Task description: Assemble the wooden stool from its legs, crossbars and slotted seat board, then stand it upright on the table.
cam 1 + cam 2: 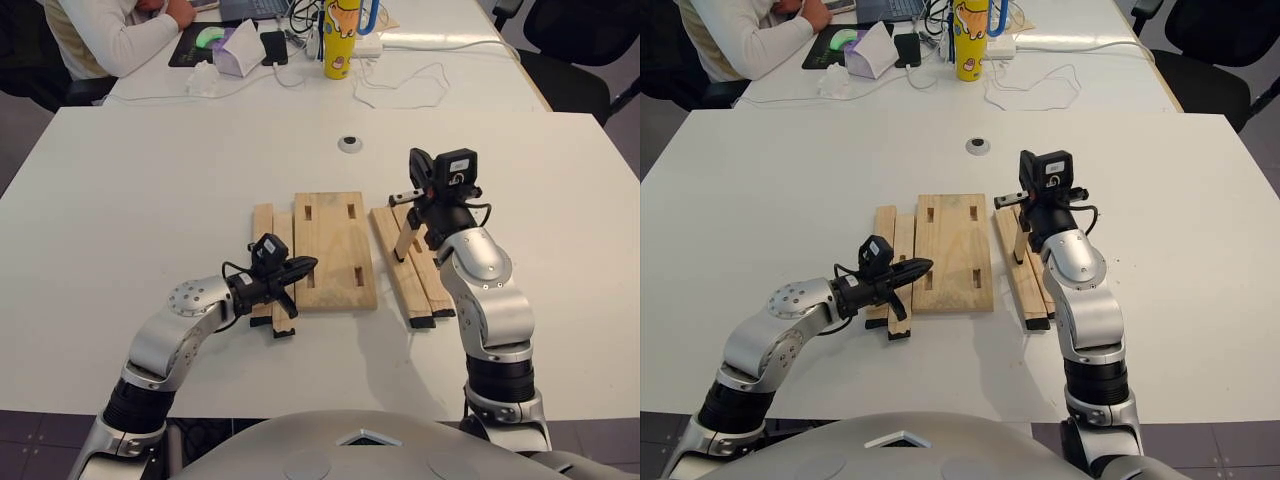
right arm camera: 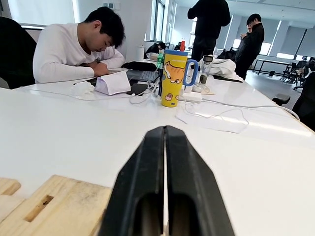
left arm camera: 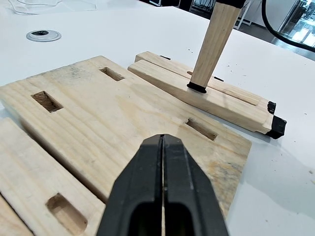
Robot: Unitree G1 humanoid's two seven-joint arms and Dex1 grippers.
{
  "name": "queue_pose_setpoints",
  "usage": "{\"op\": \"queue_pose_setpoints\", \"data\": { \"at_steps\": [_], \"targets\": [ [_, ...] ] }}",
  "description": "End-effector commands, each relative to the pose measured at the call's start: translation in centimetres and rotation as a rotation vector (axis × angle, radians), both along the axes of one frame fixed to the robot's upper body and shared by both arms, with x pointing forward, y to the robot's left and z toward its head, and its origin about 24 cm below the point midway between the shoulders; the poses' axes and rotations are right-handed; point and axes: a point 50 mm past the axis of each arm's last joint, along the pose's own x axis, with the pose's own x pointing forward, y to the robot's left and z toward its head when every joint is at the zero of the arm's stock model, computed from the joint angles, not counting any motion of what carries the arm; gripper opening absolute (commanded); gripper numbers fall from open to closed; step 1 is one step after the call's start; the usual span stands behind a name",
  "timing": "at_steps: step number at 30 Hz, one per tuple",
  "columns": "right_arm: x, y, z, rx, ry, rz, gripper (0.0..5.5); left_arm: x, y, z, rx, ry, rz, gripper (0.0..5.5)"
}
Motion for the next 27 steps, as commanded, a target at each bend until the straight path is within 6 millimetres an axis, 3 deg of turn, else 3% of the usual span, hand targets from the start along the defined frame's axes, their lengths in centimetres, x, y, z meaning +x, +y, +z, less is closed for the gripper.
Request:
{"op": "queue_pose_setpoints", "data": {
  "at_steps": [1,7,9,10,14,19,22,27],
  "targets": [
    [-0.2,-0.1,1.3,-0.032,-0.050,-0.003,0.01,0.0,0.0,0.0,-0.004,-0.002,0.014,0.00],
    [0.0,-0.9,9.0,0.045,-0.363,-0.031,0.01,-0.3,-0.2,-0.3,-0.014,-0.003,0.043,0.00],
    [0.4,-2.3,9.7,0.005,-0.373,-0.075,0.01,-0.3,-0.3,-0.4,-0.020,-0.005,0.058,0.00],
    [0.7,-3.0,9.0,-0.029,-0.324,-0.085,0.01,-0.4,-0.4,-0.5,-0.024,-0.006,0.067,0.00],
    [0.8,-6.0,2.8,-0.134,0.031,-0.096,0.01,-0.5,-0.6,-0.6,-0.033,-0.011,0.090,0.00],
    [-4.5,-6.7,-3.6,-0.187,0.369,0.075,0.01,-0.7,-0.7,-0.8,-0.035,-0.019,0.120,0.00],
    [-6.2,-7.2,-4.8,-0.171,0.493,0.139,0.46,-1.0,-0.8,-1.1,-0.028,-0.018,0.136,0.00],
    [-6.9,-6.6,-4.7,-0.059,0.610,0.231,1.17,-1.1,-1.2,-1.3,-0.026,-0.021,0.152,0.00]
  ]
}}
